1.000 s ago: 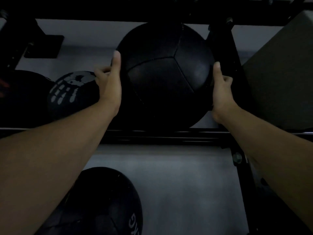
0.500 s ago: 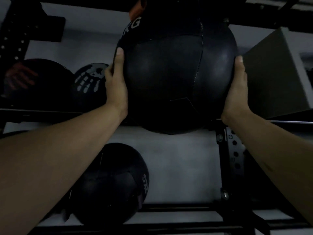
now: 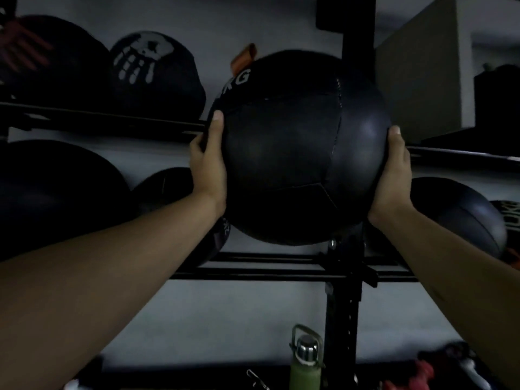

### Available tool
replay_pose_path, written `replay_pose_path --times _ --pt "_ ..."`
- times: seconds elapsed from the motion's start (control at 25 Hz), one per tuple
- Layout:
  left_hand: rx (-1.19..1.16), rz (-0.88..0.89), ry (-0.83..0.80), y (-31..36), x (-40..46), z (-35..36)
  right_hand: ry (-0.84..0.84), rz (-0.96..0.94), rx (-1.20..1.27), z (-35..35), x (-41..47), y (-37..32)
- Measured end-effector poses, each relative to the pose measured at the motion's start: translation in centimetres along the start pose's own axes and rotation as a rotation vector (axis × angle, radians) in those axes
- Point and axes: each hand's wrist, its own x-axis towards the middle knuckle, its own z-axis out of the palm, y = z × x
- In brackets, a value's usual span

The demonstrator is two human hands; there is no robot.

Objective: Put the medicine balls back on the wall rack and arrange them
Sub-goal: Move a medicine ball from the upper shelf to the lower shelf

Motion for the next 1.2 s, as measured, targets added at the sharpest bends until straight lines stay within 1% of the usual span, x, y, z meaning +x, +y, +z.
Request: replay_pose_path --times 0.12,0.24,0.44,0.52,0.64,0.68,0.72,0.76,0.8,0.84,0.88,0.92,1.0,1.2 --pt "-0.015 -0.172 0.116 -3.2 -1.5 0.1 0.042 0.111 -0.084 -2.1 -0.6 1.7" --pt "0.018 -0.256 0.188 -6.4 -1.4 0.0 0.029 0.191 -0.117 -3.4 -0.2 4.1" --pt "0.092 -0.337 0.149 -7.4 3.1 0.8 0.031 0.244 -0.085 -2.6 4.0 7.6" --pt "0.148 -0.360 0.132 -9.4 4.5 -0.1 0.001 0.254 -0.112 -2.3 5.2 10.4" --pt "0.312 -0.396 0.185 -12.9 4.7 -0.5 -0.032 0.169 -0.189 -3.1 5.7 15.1" --pt "0.399 -0.371 0.220 -13.5 5.0 0.2 -0.027 0.117 -0.194 -3.5 6.3 16.2" --pt "0.480 -0.261 0.202 -14.3 5.7 1.1 -0.036 0.061 -0.208 -3.7 7.2 17.1" --pt "0.535 -0.081 0.108 -14.9 6.5 2.2 -0.081 -0.002 -0.254 -3.6 8.3 17.6" --pt "0.599 0.076 -0.038 -15.6 7.3 3.1 -0.148 -0.062 -0.336 -3.2 9.3 18.1" --pt "0.678 0.177 -0.146 -16.7 8.1 3.8 -0.206 -0.108 -0.422 -2.8 10.2 18.7" --pt "0.736 0.247 -0.174 -17.7 8.9 4.0 -0.235 -0.138 -0.476 -2.3 11.0 19.5" --pt "0.773 0.300 -0.138 -18.7 9.7 3.9 -0.243 -0.158 -0.494 -1.9 11.5 20.0" --pt "0.803 0.368 -0.048 -20.1 10.8 3.6 -0.229 -0.174 -0.486 -1.4 12.2 20.7" --pt "0.778 0.329 -0.062 -19.8 10.9 3.9 -0.237 -0.173 -0.496 -1.4 12.3 20.4"
